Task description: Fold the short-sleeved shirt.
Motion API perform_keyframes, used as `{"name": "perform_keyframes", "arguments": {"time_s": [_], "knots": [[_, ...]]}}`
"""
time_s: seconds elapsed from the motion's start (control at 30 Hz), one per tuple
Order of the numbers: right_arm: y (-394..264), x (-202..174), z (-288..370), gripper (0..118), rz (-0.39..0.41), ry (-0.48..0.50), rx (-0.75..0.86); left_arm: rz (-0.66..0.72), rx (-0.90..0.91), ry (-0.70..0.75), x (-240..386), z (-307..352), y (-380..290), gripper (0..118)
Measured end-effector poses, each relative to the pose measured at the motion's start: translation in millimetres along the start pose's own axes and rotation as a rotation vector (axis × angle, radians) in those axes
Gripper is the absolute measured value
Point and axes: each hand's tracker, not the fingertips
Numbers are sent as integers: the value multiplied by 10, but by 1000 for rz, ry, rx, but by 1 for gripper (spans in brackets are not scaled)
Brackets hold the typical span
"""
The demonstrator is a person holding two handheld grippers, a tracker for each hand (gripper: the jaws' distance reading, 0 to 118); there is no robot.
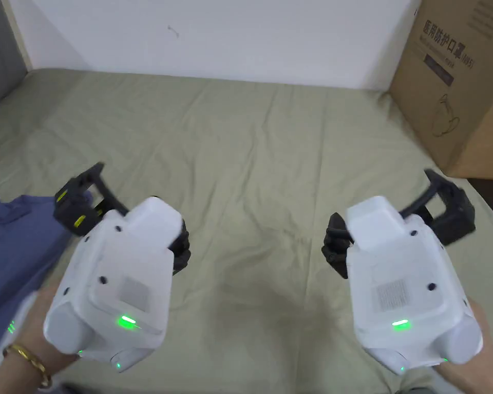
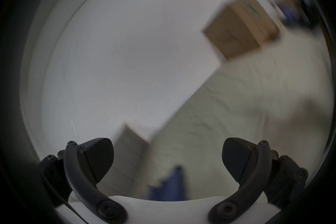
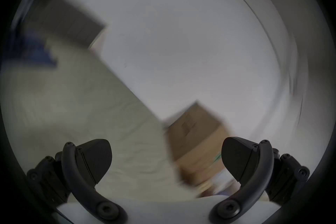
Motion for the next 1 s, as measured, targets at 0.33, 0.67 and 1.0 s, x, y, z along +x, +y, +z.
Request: {"name": "perform_keyframes", "arguments": {"time_s": [0.33, 0.67, 1.0], "knots": [[-9, -266, 246, 118, 891, 184, 403, -645, 348, -61, 246, 226, 130, 118], [142, 673, -138, 118, -670, 287, -65, 616, 21, -50, -594, -37, 204, 118], [-149, 386, 47, 118, -1020, 210, -117, 1034, -57, -10, -368, 73, -21, 118]]}}
